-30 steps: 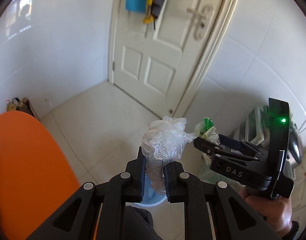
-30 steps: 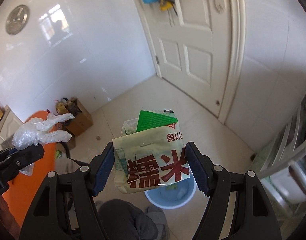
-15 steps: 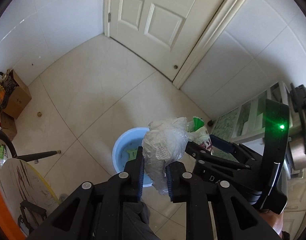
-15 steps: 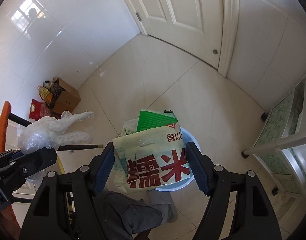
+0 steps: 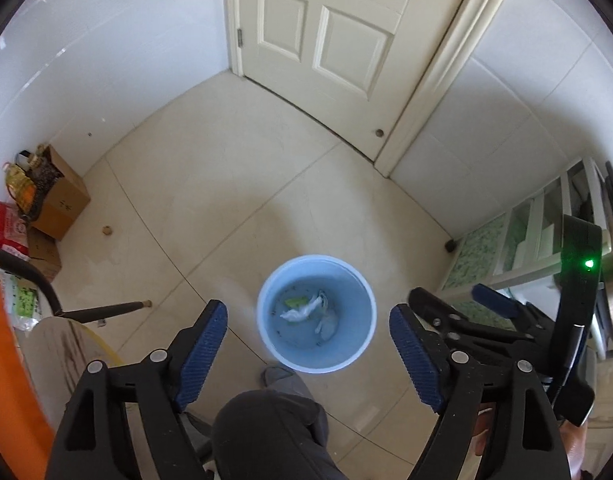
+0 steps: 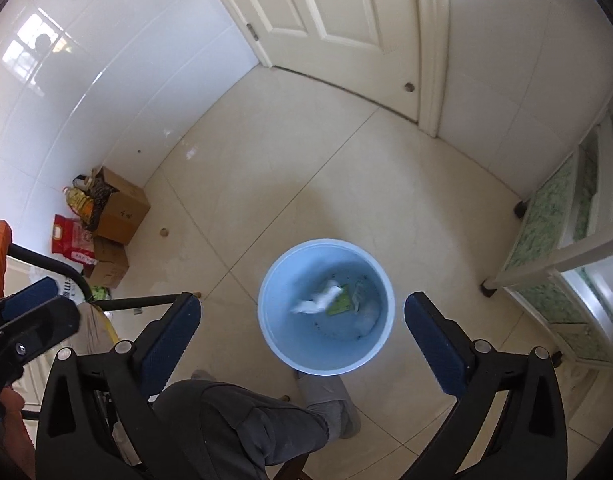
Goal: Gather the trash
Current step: 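Return both grippers to the trash pile on the table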
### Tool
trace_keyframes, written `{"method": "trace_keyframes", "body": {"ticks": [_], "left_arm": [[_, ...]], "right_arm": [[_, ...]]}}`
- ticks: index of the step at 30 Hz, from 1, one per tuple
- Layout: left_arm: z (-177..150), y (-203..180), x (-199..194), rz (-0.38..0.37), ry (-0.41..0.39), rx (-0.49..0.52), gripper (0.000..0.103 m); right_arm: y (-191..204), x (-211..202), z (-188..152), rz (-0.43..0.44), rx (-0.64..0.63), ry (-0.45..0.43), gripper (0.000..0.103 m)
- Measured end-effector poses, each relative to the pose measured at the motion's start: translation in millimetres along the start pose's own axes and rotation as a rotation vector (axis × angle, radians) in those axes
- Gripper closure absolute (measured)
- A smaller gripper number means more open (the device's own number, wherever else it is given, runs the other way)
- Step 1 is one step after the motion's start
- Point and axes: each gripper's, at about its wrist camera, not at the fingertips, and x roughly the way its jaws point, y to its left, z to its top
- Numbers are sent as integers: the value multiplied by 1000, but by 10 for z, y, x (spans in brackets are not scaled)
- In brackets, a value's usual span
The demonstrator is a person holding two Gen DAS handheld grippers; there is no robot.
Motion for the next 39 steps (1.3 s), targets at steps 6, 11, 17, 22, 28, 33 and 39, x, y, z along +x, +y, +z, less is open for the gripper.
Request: {"method": "trace_keyframes", "body": {"ticks": [6, 11, 17, 22, 28, 33, 39], "left_arm": [[-353, -33, -562, 33, -115, 4, 17], [-749, 64, -1203, 36, -239, -23, 16], [-1279, 374, -2062, 64, -416, -80, 8], [-1813, 749, -2773, 101, -542, -166, 7], [-2563, 1066, -3467, 211, -671, -265, 5], [-3248, 1140, -3861, 292, -749, -339, 4], [-3918, 1139, -4106, 390, -807, -422, 3]], "right_arm": [[149, -402, -8, -8, -16, -80, 0], [535, -909, -13, 15, -71, -170, 0], [1222, -1600, -105, 80, -175, -302, 0], [1796, -2075, -277, 136, -271, -389, 0], [2527, -2537, -552, 219, -397, -474, 0], [3064, -2721, -809, 283, -489, -512, 0], [3568, -2955, -1132, 368, -598, -543, 0]]}}
